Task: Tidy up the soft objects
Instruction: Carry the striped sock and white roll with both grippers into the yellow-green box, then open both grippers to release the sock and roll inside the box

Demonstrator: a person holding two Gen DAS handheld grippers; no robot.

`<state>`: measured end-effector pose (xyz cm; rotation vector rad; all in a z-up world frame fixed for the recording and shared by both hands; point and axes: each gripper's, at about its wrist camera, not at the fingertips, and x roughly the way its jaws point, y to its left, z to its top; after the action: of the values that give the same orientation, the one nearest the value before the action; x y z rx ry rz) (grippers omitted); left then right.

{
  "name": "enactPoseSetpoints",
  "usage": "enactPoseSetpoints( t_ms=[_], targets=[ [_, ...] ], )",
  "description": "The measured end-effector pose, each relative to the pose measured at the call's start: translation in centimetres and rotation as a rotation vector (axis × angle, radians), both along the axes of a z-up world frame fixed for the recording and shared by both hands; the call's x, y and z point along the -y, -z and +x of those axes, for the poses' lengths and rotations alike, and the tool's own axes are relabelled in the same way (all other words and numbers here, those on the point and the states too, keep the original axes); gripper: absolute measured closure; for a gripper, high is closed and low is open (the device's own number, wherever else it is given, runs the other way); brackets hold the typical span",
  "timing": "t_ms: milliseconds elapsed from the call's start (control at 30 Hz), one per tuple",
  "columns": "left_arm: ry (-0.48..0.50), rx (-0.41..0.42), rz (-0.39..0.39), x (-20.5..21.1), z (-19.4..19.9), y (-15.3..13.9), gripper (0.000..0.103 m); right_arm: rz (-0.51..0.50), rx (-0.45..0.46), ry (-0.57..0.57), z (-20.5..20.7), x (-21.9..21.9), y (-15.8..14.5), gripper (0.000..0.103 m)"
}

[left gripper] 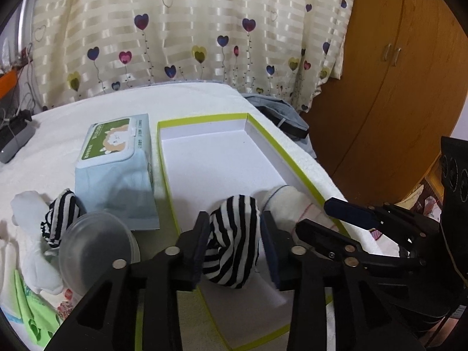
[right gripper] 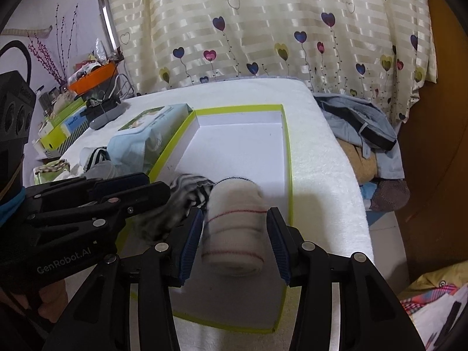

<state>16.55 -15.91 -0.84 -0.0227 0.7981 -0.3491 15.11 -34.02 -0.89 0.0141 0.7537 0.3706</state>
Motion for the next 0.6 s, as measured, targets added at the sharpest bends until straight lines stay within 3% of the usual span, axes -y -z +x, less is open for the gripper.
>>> enactPoseSetpoints(
  t_ms=[600],
  targets=[
    [-0.016, 0.076, 0.004, -2.0, -5.1, -2.9, 0.066, 0.037, 0.063, 0.027, -4.7, -0.3, -2.5, 0.056]
  ],
)
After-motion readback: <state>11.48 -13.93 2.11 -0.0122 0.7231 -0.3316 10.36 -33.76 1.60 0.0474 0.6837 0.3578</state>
